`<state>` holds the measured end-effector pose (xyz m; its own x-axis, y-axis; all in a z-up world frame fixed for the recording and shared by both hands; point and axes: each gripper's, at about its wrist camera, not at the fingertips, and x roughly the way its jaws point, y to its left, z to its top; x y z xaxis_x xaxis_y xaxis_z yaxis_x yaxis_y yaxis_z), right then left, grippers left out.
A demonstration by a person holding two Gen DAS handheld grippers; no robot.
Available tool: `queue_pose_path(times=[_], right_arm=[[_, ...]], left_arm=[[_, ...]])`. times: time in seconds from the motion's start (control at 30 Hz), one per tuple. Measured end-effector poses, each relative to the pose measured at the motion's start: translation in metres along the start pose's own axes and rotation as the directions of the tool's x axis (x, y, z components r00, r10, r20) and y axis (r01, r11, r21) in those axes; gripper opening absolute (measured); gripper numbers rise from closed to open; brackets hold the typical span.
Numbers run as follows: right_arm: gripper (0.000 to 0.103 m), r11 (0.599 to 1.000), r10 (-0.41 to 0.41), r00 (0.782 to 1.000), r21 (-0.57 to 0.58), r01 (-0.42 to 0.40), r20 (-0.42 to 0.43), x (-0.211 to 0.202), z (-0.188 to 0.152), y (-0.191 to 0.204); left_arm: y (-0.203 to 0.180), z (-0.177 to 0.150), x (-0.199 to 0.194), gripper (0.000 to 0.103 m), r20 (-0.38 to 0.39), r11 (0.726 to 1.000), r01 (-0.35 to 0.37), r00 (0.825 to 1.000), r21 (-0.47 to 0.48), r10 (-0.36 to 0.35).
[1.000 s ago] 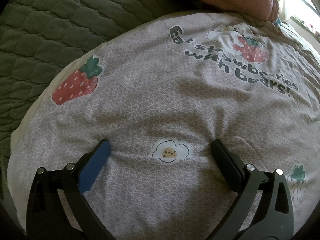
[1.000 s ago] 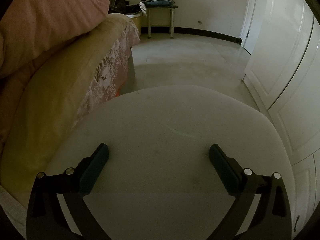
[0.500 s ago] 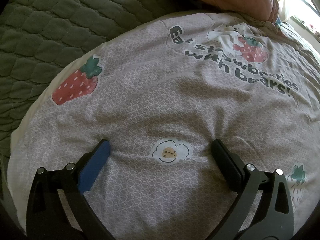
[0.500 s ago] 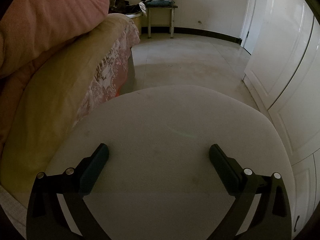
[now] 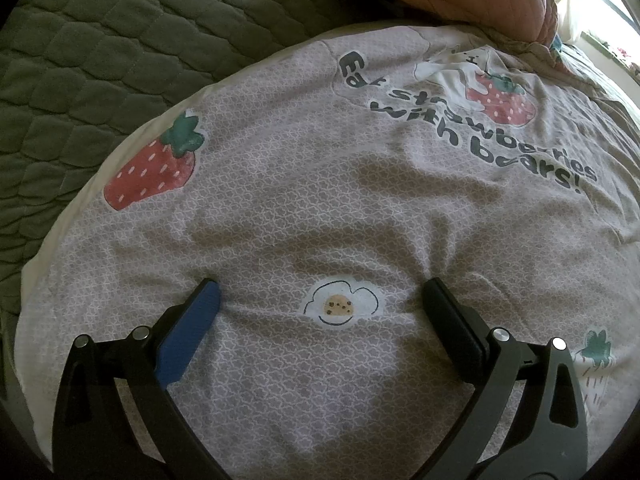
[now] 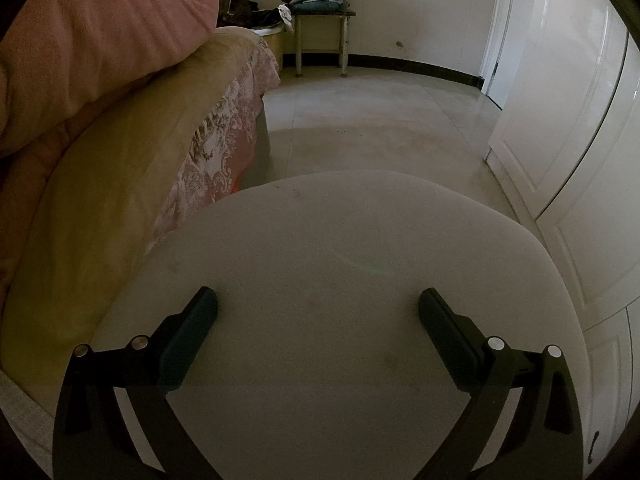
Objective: Fold small clothes
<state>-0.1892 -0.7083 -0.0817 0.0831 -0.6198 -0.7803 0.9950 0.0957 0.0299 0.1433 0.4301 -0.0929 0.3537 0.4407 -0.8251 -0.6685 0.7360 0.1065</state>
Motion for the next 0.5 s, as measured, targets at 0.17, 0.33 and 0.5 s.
queue_pose_path(times=[0.17,0.33,0.5], right_arm=[[0.099,1.000,0.000,1.000,0.000,0.000,0.000,0.0003,0.0002,0.0001],[0.099,1.000,0.000,1.000,0.000,0.000,0.000,-0.0002,-0.0002,-0.0001],[0.099,1.000,0.000,1.000,0.000,0.000,0.000,-0.0001,-0.0001,0.0000]], left_arm=[[-0.0005,0.0008,0.0018,0.095,-0.004,1.000,0.000,1.000,0.001,0.000],[-0.0010,0.0029,0.0029,0.095,-0.009,1.000,-0.002,1.000,0.004,0.002],[0.0004,0.0035,0.0036,0.095,-0.007,1.000,0.009,1.000,-0.004,-0.009]])
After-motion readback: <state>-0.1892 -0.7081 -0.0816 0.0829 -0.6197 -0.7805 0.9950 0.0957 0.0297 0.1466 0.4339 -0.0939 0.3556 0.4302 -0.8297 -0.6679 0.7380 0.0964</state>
